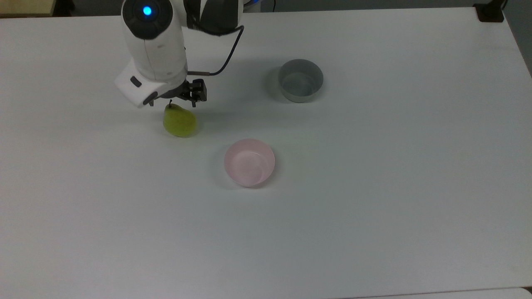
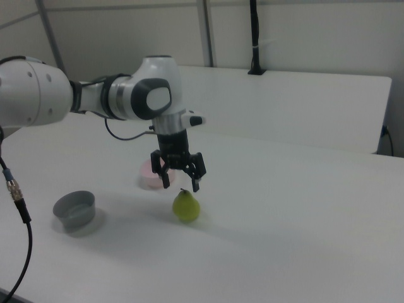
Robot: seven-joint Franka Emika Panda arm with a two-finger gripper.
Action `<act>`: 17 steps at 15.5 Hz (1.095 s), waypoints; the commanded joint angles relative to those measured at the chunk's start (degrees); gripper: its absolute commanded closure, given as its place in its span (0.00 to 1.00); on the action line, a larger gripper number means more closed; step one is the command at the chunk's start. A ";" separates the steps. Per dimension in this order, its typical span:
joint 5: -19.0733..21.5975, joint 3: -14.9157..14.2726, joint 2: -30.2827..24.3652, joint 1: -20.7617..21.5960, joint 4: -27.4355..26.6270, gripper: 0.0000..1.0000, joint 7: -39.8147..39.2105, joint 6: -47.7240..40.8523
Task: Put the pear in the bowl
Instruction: 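Close the gripper around the pear and lift it, then carry the pear over the pink bowl and lower it inside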
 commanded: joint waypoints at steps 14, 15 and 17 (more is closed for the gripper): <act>-2.39 -1.20 0.89 1.53 -1.36 0.55 -1.79 2.78; -2.22 -1.20 -0.17 1.53 -1.36 0.56 -1.71 2.78; -1.52 -1.29 -2.01 1.79 -0.93 0.56 -1.44 2.52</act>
